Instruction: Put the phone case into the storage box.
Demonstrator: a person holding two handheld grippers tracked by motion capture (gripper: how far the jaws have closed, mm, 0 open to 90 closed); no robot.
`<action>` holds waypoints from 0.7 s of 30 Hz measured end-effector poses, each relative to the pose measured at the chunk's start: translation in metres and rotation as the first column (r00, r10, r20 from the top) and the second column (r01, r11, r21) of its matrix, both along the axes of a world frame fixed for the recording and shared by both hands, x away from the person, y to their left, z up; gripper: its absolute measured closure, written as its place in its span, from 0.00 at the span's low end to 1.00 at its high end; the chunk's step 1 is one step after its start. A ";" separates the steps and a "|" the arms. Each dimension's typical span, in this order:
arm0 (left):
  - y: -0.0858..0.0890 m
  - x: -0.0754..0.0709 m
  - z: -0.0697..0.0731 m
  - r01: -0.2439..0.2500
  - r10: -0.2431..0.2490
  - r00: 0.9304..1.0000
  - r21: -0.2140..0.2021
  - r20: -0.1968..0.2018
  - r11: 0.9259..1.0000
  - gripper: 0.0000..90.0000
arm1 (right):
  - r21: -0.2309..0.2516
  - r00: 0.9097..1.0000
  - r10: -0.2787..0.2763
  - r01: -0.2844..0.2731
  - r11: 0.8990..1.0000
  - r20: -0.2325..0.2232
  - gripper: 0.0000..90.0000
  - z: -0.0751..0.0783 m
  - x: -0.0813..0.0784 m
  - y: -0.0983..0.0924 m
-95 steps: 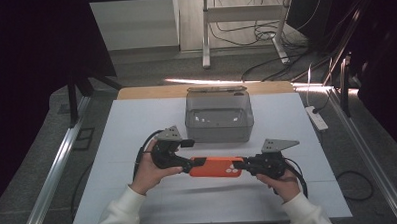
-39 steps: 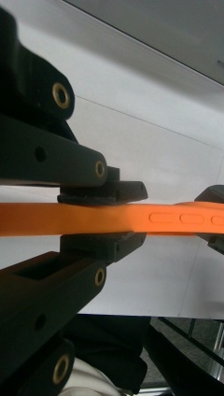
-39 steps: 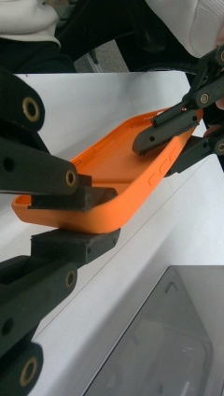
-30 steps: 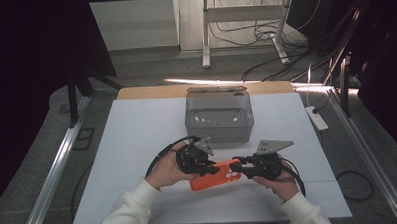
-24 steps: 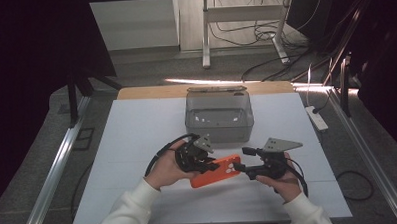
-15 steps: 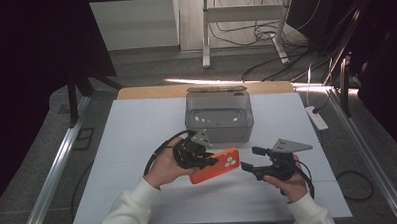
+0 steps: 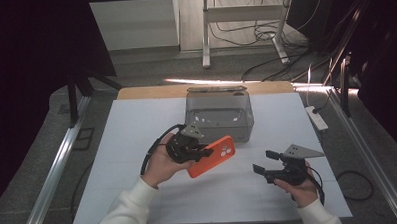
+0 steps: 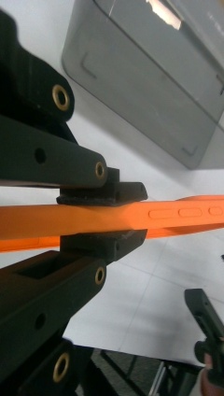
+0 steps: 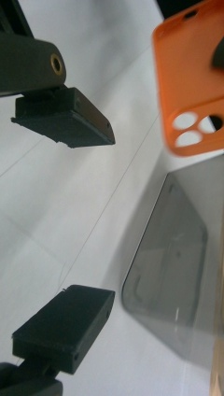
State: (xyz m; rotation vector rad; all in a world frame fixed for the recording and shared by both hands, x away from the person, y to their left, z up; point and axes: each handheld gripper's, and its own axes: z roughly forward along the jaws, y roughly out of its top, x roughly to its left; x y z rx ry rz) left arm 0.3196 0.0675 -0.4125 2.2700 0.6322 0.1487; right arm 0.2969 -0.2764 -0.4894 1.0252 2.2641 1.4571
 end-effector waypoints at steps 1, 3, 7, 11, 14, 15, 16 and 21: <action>0.001 0.000 0.001 -0.005 0.005 1.000 -0.004 0.001 1.000 0.88 | -0.012 1.000 -0.001 0.001 1.000 0.004 0.24 -0.001 0.000 0.000; 0.002 0.000 0.002 -0.019 0.019 1.000 -0.023 0.006 1.000 0.88 | -0.014 1.000 0.002 -0.002 1.000 0.003 0.24 -0.002 0.000 0.000; 0.003 0.000 0.006 -0.043 0.043 0.999 -0.050 0.013 0.998 0.88 | -0.036 1.000 -0.004 0.004 0.999 0.005 0.24 -0.003 0.000 0.001; 0.006 0.004 0.010 -0.060 0.061 0.998 -0.068 0.011 0.996 0.88 | -0.044 1.000 -0.001 0.001 0.999 0.004 0.24 -0.004 0.000 0.002; 0.007 0.006 0.015 -0.075 0.077 0.997 -0.079 0.013 0.994 0.88 | -0.039 1.000 0.006 -0.006 0.999 0.003 0.24 -0.003 0.001 0.002; 0.007 0.007 0.016 -0.079 0.081 0.997 -0.083 0.015 0.993 0.88 | -0.041 1.000 0.004 -0.004 0.999 0.003 0.24 -0.003 0.001 0.002; 0.007 0.007 0.018 -0.083 0.085 0.996 -0.087 0.017 0.993 0.88 | -0.043 1.000 0.003 -0.003 0.999 0.003 0.23 -0.004 0.001 0.002; 0.007 0.014 0.028 -0.110 0.113 0.993 -0.101 0.032 0.989 0.88 | -0.046 1.000 0.003 -0.003 0.999 0.001 0.24 -0.005 0.002 0.001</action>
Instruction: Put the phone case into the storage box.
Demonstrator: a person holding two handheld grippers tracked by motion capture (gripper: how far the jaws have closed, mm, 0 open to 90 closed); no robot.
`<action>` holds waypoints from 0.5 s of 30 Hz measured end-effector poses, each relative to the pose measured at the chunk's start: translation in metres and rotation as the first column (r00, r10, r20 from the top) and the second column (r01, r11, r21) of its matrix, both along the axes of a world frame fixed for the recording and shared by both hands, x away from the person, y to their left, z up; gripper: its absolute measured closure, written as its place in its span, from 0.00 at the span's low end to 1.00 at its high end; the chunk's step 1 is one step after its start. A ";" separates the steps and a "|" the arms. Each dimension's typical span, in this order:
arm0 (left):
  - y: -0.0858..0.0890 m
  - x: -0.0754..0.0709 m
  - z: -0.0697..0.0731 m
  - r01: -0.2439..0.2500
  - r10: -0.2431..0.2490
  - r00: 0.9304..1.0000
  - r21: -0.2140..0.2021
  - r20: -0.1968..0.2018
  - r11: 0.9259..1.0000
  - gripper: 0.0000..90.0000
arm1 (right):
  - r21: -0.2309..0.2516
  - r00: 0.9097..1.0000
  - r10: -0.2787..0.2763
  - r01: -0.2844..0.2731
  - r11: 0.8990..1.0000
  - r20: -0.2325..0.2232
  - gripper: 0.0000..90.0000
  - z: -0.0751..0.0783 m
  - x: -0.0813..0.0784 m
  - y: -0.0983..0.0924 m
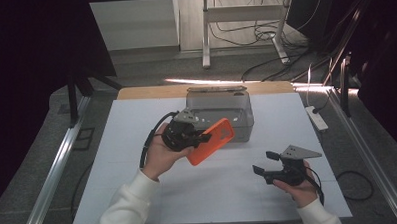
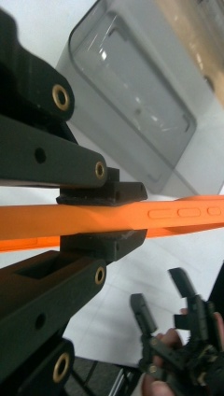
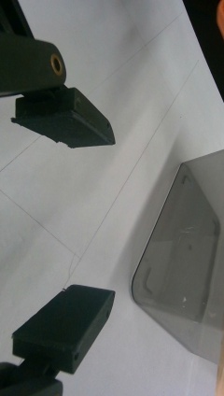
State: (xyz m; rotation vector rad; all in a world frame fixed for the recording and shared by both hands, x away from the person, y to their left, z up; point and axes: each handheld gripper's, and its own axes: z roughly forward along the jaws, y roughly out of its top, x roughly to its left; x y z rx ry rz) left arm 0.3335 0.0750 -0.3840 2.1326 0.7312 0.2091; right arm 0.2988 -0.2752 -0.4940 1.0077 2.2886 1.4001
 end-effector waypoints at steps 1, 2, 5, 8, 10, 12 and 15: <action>0.000 0.002 0.002 -0.006 0.006 1.000 0.000 0.004 1.000 0.88 | 0.001 1.000 0.001 -0.001 1.000 -0.001 0.24 0.000 0.000 0.000; 0.000 0.003 0.003 -0.012 0.012 1.000 -0.004 0.004 1.000 0.88 | 0.000 1.000 0.000 0.000 1.000 -0.001 0.24 0.000 0.000 0.000; 0.001 0.008 0.007 -0.027 0.027 1.000 -0.011 0.008 1.000 0.88 | 0.000 1.000 -0.002 0.002 1.000 -0.003 0.24 0.000 0.000 -0.001; 0.001 0.012 0.013 -0.042 0.042 0.999 -0.013 0.016 0.999 0.88 | -0.003 1.000 -0.005 0.005 1.000 0.001 0.24 0.000 0.000 -0.001; 0.001 0.015 0.016 -0.051 0.052 0.998 -0.016 0.027 0.999 0.88 | -0.009 1.000 -0.008 0.008 1.000 0.005 0.24 0.000 0.000 -0.001; 0.001 0.018 0.018 -0.061 0.061 0.998 -0.015 0.032 0.998 0.88 | -0.008 1.000 -0.012 0.012 1.000 0.007 0.24 0.000 0.000 -0.002; 0.002 0.022 0.022 -0.078 0.079 0.996 -0.022 0.040 0.997 0.88 | -0.011 1.000 -0.015 0.015 1.000 0.007 0.24 -0.001 0.001 -0.002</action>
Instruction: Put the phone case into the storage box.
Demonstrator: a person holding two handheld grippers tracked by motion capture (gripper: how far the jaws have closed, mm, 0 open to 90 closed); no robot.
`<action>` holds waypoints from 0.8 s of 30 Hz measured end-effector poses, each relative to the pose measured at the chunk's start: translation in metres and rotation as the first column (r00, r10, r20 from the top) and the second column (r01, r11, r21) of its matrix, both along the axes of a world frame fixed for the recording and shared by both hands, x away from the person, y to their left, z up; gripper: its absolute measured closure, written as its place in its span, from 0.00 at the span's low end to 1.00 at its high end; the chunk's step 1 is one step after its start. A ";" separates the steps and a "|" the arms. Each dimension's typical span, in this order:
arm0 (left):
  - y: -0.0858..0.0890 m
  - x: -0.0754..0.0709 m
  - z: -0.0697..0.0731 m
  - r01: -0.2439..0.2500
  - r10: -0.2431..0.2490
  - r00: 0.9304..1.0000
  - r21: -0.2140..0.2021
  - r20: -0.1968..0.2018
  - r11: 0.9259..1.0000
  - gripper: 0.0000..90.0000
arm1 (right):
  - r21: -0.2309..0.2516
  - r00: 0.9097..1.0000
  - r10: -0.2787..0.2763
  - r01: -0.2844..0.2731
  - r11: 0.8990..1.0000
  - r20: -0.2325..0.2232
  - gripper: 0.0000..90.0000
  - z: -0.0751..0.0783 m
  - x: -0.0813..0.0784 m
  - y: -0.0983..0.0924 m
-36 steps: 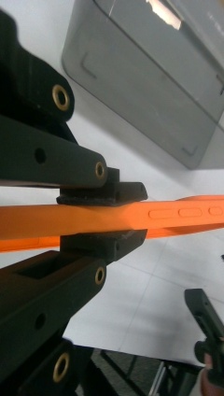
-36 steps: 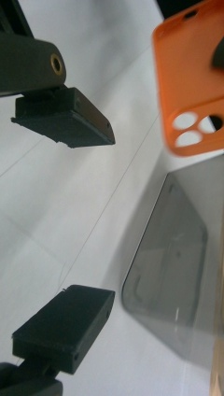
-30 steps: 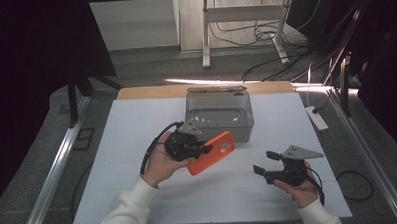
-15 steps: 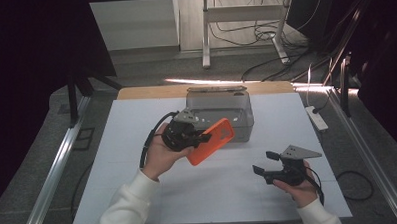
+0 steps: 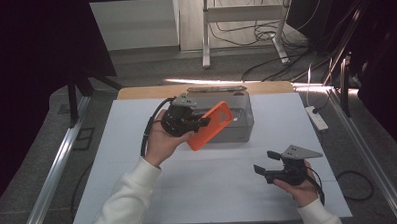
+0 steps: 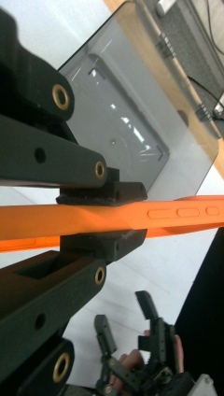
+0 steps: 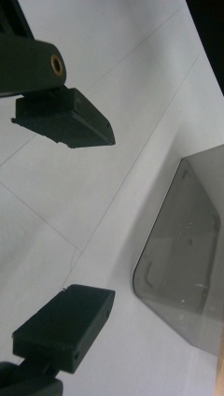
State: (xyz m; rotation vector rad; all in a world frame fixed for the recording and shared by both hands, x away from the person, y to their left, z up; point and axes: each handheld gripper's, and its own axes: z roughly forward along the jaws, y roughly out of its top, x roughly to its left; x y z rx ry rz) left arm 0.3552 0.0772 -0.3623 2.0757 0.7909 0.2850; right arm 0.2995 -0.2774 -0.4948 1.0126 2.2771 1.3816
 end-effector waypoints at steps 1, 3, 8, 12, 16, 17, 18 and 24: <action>0.000 0.002 0.001 -0.008 0.008 1.000 -0.004 0.003 1.000 0.88 | -0.002 1.000 -0.001 0.001 1.000 -0.001 0.24 0.000 0.000 0.000; 0.000 0.006 0.004 -0.021 0.021 1.000 -0.015 0.005 1.000 0.88 | -0.004 1.000 0.001 -0.001 1.000 -0.005 0.24 -0.001 0.000 0.001; 0.002 0.018 0.013 -0.063 0.064 0.998 -0.041 0.014 0.997 0.88 | -0.009 1.000 0.004 -0.004 1.000 -0.003 0.24 -0.001 0.000 0.002; 0.002 0.027 0.015 -0.093 0.094 0.996 -0.043 0.014 0.995 0.88 | -0.007 1.000 0.004 -0.004 1.000 0.002 0.24 -0.001 0.000 0.001; 0.000 0.040 0.014 -0.139 0.139 0.990 -0.041 0.010 0.989 0.88 | -0.008 1.000 0.005 -0.005 1.000 -0.001 0.24 -0.001 0.000 0.002; -0.001 0.044 0.013 -0.147 0.148 0.989 -0.040 0.009 0.988 0.88 | -0.009 1.000 0.006 -0.006 1.000 0.001 0.24 -0.001 0.000 0.002; -0.001 0.048 0.012 -0.162 0.162 0.987 -0.042 0.006 0.986 0.88 | -0.010 1.000 0.007 -0.007 1.000 0.000 0.24 -0.001 0.000 0.002; -0.004 0.062 0.006 -0.211 0.211 0.977 -0.036 -0.010 0.977 0.88 | -0.007 1.000 0.003 -0.003 1.000 -0.001 0.24 -0.002 0.000 0.001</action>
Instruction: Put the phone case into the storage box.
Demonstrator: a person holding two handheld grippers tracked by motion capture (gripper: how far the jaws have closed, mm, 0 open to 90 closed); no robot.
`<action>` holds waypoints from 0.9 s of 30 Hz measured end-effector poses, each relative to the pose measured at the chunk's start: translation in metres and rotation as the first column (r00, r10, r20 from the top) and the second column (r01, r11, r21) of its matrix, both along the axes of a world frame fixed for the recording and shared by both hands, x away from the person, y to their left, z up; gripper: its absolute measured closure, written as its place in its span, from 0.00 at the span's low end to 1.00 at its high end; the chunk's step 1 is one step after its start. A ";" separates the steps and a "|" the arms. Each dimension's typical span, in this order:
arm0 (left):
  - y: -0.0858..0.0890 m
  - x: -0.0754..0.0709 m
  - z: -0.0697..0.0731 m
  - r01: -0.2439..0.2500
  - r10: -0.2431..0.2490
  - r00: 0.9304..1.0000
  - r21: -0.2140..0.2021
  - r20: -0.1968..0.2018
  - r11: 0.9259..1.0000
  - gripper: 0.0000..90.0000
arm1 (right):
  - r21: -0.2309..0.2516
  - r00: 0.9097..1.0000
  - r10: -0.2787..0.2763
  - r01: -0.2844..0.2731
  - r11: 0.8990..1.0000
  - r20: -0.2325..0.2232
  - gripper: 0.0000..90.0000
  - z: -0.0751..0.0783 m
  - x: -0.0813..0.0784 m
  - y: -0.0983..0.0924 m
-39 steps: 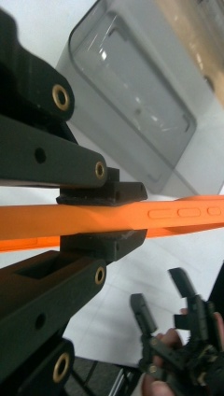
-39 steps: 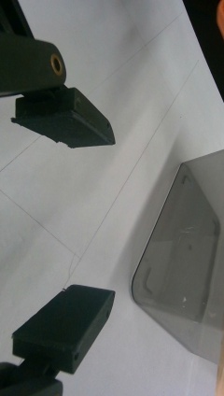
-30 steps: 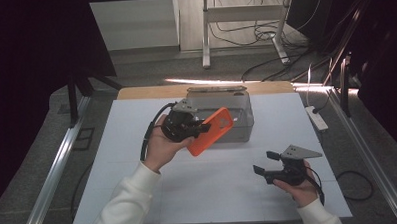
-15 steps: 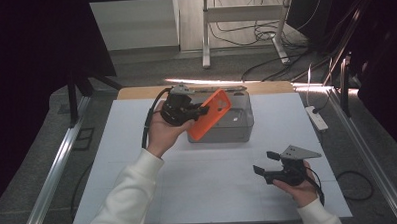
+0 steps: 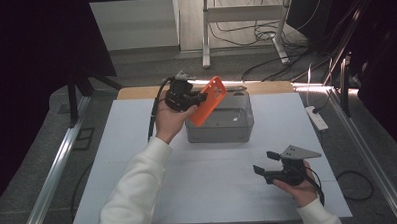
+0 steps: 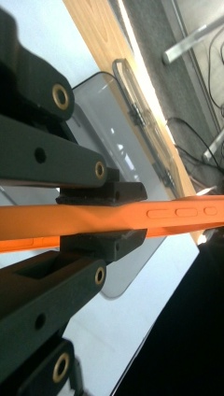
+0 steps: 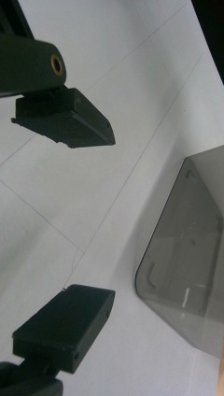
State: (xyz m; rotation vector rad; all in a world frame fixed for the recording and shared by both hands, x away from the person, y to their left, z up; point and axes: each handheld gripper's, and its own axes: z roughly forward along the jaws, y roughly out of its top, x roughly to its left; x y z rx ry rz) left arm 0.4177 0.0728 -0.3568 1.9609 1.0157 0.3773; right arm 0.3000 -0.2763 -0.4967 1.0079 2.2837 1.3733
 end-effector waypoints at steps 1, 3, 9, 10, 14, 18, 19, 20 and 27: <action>-0.001 0.003 -0.002 -0.013 0.013 1.000 -0.002 -0.004 1.000 0.88 | 0.002 1.000 0.001 -0.001 1.000 0.001 0.24 0.000 0.000 0.000; -0.002 0.007 -0.004 -0.027 0.026 1.000 -0.004 -0.013 1.000 0.88 | 0.003 1.000 0.000 -0.001 1.000 0.000 0.24 0.000 0.000 0.000; -0.003 0.020 -0.011 -0.050 0.049 0.998 -0.021 -0.047 0.999 0.88 | 0.005 1.000 -0.002 0.002 1.000 0.002 0.24 0.000 0.000 0.000; -0.003 0.022 -0.012 -0.052 0.051 0.997 -0.024 -0.050 0.998 0.88 | 0.005 1.000 -0.002 0.002 1.000 0.003 0.24 0.000 0.000 -0.001; -0.001 0.030 -0.019 -0.070 0.068 0.995 -0.025 -0.070 0.997 0.88 | 0.005 1.000 -0.004 0.004 1.000 0.001 0.24 0.000 0.000 -0.001; -0.002 0.037 -0.027 -0.101 0.100 0.992 -0.012 -0.080 0.995 0.88 | 0.002 1.000 -0.003 0.003 1.000 0.000 0.24 0.000 0.000 0.000; -0.003 0.038 -0.028 -0.106 0.105 0.991 -0.009 -0.082 0.994 0.88 | -0.001 1.000 -0.005 0.005 1.000 0.000 0.24 0.000 0.000 0.000; -0.005 0.039 -0.030 -0.114 0.113 0.990 -0.004 -0.081 0.993 0.88 | -0.002 1.000 -0.003 0.003 1.000 -0.002 0.24 0.000 0.000 0.000; -0.011 0.047 -0.042 -0.162 0.165 0.983 0.038 -0.079 0.986 0.88 | 0.001 1.000 0.001 -0.001 1.000 0.000 0.24 0.000 0.000 0.000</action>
